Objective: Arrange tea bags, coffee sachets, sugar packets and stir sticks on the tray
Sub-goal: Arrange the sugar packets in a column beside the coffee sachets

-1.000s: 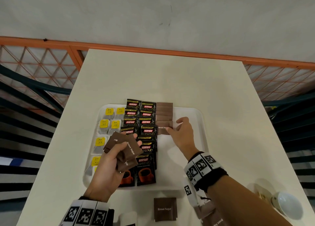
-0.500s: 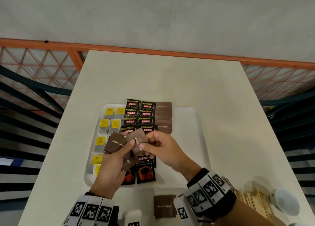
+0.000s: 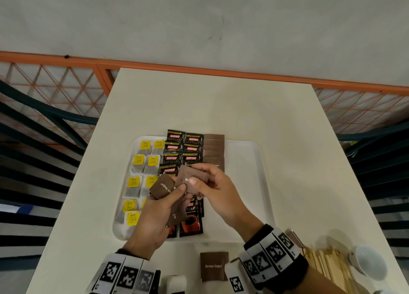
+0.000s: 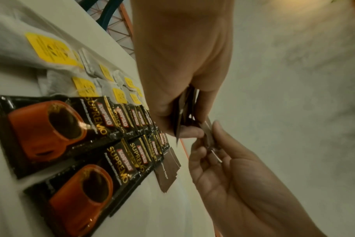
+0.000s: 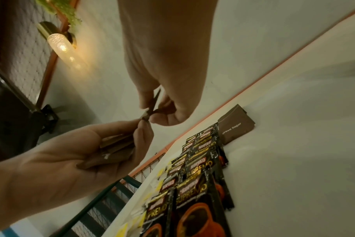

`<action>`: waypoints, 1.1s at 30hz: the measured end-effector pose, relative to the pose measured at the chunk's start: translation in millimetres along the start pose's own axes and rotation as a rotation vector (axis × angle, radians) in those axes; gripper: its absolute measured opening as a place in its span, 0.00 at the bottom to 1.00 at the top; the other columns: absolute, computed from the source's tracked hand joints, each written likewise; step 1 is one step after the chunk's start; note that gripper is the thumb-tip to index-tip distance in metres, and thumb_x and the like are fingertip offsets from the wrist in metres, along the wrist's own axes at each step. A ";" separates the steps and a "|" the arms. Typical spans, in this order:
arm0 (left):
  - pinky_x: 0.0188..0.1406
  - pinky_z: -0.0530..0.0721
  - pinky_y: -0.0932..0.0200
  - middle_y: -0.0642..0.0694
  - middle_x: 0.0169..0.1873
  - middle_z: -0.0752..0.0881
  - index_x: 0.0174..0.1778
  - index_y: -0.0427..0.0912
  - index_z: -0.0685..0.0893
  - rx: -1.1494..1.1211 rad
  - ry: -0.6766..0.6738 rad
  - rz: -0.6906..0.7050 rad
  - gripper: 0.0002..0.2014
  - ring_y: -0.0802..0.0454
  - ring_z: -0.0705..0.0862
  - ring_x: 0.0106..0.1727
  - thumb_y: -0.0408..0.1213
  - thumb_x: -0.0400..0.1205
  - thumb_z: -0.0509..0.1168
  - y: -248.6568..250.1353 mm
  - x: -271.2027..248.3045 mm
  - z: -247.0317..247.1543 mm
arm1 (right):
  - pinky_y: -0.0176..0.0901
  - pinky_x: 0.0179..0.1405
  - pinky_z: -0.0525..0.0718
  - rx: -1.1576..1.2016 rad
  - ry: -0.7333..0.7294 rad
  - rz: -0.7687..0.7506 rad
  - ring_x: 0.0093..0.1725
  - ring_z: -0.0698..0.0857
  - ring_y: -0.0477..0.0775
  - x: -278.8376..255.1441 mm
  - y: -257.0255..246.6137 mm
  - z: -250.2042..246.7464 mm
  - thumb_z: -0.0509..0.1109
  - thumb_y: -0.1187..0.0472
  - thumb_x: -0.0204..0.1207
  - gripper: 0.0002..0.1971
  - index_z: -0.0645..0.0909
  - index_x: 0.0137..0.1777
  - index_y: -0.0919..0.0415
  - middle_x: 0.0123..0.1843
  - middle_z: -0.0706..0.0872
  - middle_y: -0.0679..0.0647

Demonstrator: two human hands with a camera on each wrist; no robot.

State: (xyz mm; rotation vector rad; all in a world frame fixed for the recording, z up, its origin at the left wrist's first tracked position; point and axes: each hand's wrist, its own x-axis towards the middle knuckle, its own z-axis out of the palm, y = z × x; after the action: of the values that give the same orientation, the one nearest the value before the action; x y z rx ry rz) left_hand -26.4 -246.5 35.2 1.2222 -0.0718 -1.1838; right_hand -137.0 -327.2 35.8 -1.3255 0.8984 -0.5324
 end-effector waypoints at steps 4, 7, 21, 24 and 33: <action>0.28 0.87 0.64 0.46 0.28 0.91 0.43 0.39 0.86 -0.027 0.042 -0.005 0.07 0.56 0.88 0.27 0.25 0.78 0.64 -0.1 -0.7 3.7 | 0.35 0.46 0.86 0.105 -0.017 0.043 0.46 0.87 0.45 -3.5 2.8 -0.5 0.70 0.66 0.76 0.11 0.82 0.57 0.59 0.52 0.88 0.54; 0.29 0.88 0.64 0.45 0.29 0.91 0.44 0.39 0.85 -0.087 0.038 -0.025 0.07 0.56 0.88 0.27 0.25 0.79 0.64 2.2 -1.6 4.1 | 0.35 0.47 0.86 0.237 -0.045 0.073 0.47 0.89 0.46 -3.9 2.5 -3.3 0.64 0.67 0.79 0.10 0.83 0.57 0.61 0.50 0.89 0.53; 0.34 0.89 0.60 0.35 0.40 0.87 0.46 0.37 0.81 -0.138 0.058 -0.132 0.04 0.46 0.91 0.36 0.33 0.81 0.62 9.3 2.4 -21.5 | 0.31 0.30 0.82 0.149 0.334 0.228 0.34 0.85 0.48 25.5 32.7 -51.0 0.68 0.70 0.76 0.03 0.83 0.47 0.65 0.34 0.87 0.52; 0.38 0.89 0.56 0.34 0.42 0.86 0.48 0.35 0.80 -0.187 0.023 -0.153 0.06 0.43 0.91 0.38 0.32 0.82 0.60 15.1 1.6 -25.3 | 0.33 0.33 0.79 0.003 0.418 0.227 0.35 0.83 0.48 37.2 38.1 -64.3 0.68 0.68 0.77 0.06 0.83 0.51 0.65 0.36 0.86 0.53; 0.39 0.90 0.55 0.34 0.43 0.90 0.53 0.34 0.80 -0.152 -0.035 -0.172 0.11 0.40 0.91 0.42 0.28 0.82 0.54 8.6 0.3 -25.3 | 0.37 0.47 0.78 -0.297 0.477 0.207 0.42 0.82 0.48 50.6 50.5 -62.9 0.71 0.62 0.74 0.01 0.83 0.42 0.56 0.37 0.86 0.48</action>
State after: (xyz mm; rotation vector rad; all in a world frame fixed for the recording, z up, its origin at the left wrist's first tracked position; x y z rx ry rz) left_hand -5.3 -230.7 30.9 1.0906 0.0975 -1.3349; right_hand -166.5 -393.8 -25.6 -1.3710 1.5387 -0.5783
